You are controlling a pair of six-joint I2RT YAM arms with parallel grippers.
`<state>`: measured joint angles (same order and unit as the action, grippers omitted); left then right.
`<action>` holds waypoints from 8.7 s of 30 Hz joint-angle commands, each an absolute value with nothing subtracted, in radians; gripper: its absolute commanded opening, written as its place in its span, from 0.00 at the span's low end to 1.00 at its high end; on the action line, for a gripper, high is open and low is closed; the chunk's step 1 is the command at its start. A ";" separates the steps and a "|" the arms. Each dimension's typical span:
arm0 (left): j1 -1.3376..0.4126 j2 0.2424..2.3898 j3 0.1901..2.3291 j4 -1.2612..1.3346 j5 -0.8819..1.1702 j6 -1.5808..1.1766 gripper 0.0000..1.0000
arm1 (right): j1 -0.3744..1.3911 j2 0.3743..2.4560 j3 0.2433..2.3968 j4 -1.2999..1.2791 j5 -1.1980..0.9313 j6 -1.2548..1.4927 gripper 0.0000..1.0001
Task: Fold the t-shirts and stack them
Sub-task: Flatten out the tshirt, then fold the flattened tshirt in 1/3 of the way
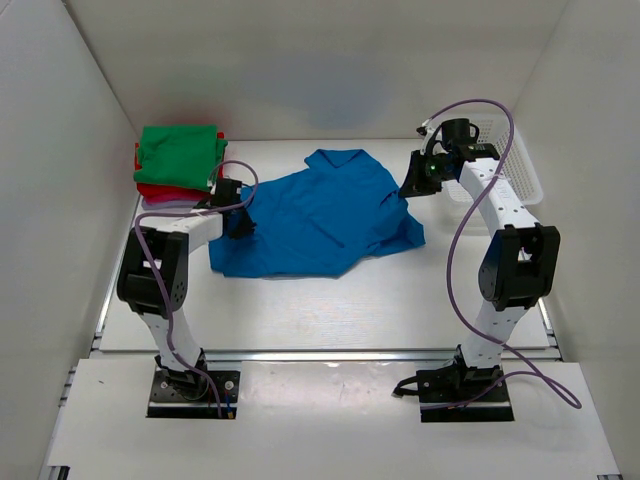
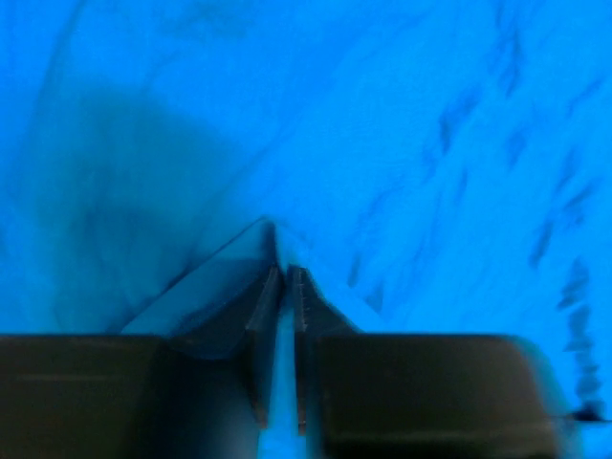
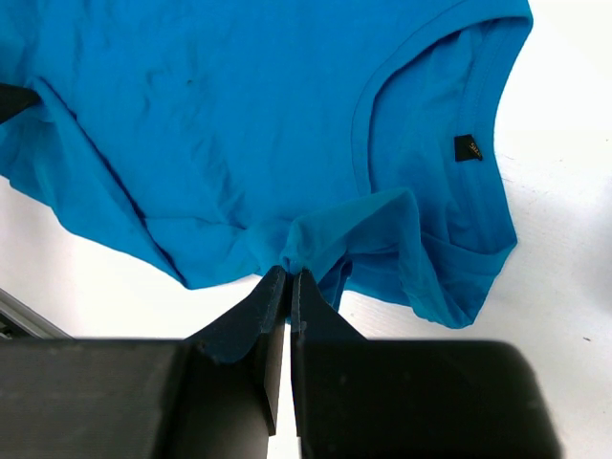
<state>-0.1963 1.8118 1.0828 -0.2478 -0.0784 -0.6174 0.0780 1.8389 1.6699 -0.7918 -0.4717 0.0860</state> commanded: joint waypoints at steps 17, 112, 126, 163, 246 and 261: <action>-0.045 1.463 1.452 -0.587 0.063 -0.558 0.00 | -0.072 1.652 1.919 -0.818 -0.494 0.110 0.00; 0.019 1.259 0.950 -0.739 0.403 -0.425 0.00 | 0.011 0.998 0.908 -0.663 -0.457 0.232 0.00; 0.057 2.324 2.838 -0.749 0.599 -0.725 0.00 | -0.066 2.161 2.686 -0.621 -0.518 0.256 0.00; 0.219 2.023 2.841 -0.457 0.960 -1.172 0.00 | -0.114 1.459 2.281 -0.333 -0.689 0.241 0.00; 0.054 1.155 0.627 -0.739 0.216 -0.442 0.00 | 0.081 1.121 0.956 -0.787 -0.328 0.164 0.00; 0.066 1.266 0.739 -0.704 0.301 -0.460 0.00 | 0.071 1.397 1.210 -0.713 -0.325 0.109 0.00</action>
